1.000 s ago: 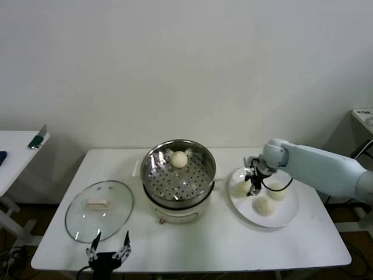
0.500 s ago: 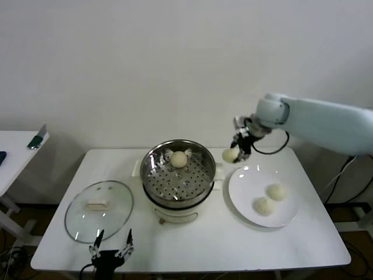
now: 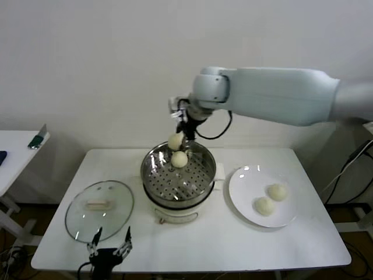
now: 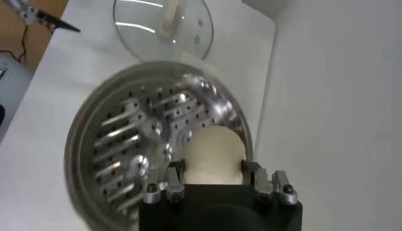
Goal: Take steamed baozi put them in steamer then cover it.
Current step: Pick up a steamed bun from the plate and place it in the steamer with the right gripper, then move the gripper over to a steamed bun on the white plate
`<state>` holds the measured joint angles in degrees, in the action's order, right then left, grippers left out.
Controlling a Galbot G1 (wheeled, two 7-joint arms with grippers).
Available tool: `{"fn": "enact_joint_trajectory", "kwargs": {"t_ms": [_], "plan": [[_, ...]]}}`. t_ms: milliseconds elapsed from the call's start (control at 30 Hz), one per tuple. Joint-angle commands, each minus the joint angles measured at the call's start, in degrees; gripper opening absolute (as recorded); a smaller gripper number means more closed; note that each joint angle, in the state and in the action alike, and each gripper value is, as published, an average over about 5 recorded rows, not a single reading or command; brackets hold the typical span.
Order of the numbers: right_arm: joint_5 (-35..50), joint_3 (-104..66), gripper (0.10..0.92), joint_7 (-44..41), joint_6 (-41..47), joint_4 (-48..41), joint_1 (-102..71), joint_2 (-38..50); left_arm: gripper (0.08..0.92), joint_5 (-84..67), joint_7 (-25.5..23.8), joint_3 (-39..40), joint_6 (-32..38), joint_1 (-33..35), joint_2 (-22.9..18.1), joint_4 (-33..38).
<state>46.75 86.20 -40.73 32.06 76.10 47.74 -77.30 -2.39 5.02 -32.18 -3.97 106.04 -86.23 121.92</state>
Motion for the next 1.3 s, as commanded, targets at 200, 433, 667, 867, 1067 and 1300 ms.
{"fn": "enact_joint_trajectory", "kwargs": {"t_ms": [200, 433, 667, 867, 1067, 1300], "plan": [[-1.91, -0.07, 0.615, 7.52, 6.34, -4.77, -12.39, -8.86, 0.823, -0.07, 0.1, -0.09, 0.11, 0.15, -0.28, 0.14], [-2.97, -0.33, 0.613, 8.22, 6.62, -6.43, -15.51, -8.72, 0.823, -0.07, 0.06, -0.06, 0.03, -0.07, -0.26, -0.26], [-4.17, -0.52, 0.616, 9.49, 7.06, -6.84, -16.75, -8.55, 0.823, -0.05, 0.05, -0.04, -0.14, -0.06, -0.35, -0.1], [-5.14, -1.52, 0.711, 8.45, 6.09, -6.26, -15.61, -7.34, 0.823, 0.14, 0.05, -0.03, -0.2, 0.13, -0.43, 0.35], [-4.28, -1.76, 0.816, 2.47, 2.3, -1.42, -8.69, -2.11, 0.823, 0.31, 0.05, -0.04, -0.33, 0.48, -0.48, 1.1], [0.97, 3.96, 0.823, -10.23, -5.49, 5.42, 3.67, 13.51, 0.823, 0.66, -0.08, 0.33, -0.66, 0.7, -0.61, 1.74]]}}
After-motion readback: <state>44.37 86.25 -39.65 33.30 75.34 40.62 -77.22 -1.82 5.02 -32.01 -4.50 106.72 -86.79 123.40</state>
